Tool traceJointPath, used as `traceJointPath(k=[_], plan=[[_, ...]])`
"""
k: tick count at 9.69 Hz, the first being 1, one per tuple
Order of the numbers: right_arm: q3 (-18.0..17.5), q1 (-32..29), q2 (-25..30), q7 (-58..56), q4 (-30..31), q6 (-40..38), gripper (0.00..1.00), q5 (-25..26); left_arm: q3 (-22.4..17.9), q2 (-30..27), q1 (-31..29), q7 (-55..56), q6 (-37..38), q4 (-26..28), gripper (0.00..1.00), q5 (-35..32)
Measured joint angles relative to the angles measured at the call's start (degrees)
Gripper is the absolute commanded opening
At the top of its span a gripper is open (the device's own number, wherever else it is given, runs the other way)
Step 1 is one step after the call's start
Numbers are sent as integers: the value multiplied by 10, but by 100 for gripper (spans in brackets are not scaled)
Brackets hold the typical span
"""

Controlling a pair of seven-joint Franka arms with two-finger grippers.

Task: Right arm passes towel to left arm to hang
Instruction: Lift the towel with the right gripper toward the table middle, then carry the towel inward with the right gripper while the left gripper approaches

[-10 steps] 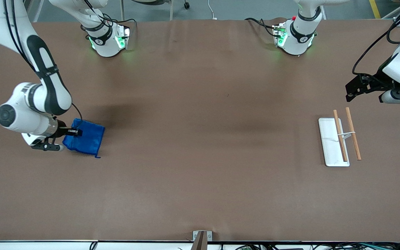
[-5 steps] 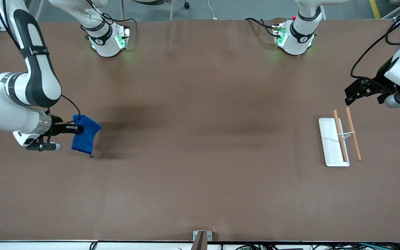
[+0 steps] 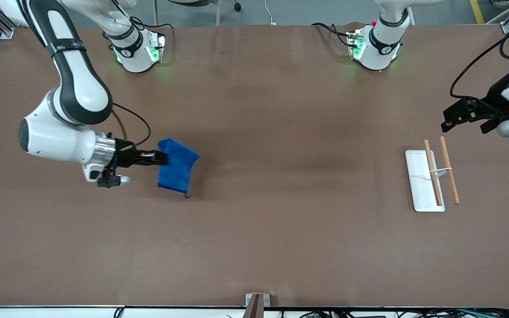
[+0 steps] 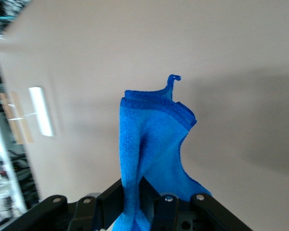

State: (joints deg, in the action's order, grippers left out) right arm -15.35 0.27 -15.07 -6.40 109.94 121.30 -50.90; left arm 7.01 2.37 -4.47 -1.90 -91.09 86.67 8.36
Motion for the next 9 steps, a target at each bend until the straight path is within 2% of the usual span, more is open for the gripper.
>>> traceJointPath(k=[1,3,4,5,6,7,8,9], plan=[[-22,1,0,-13,0,7,0,-78,-3,-1,-8,-39,19,-1,94,27],[-52,3,0,-54,0,11,0,-224,-25,-1,-5,-94,66,13,95,105],[-57,9,0,-76,0,10,0,-293,-48,-2,-1,-116,81,31,95,151],[-63,15,0,-101,0,10,0,-361,-68,-6,-1,-127,96,60,89,196],[-76,18,-1,-130,0,10,0,-430,-79,-11,-3,-130,114,96,87,247],[-91,20,-1,-168,0,10,0,-496,-82,-13,-3,-131,125,133,90,289],[-107,21,-1,-204,0,11,0,-553,-81,-13,0,-131,127,162,100,317],[-121,23,-3,-233,0,11,0,-603,-80,-12,2,-131,129,184,100,348]])
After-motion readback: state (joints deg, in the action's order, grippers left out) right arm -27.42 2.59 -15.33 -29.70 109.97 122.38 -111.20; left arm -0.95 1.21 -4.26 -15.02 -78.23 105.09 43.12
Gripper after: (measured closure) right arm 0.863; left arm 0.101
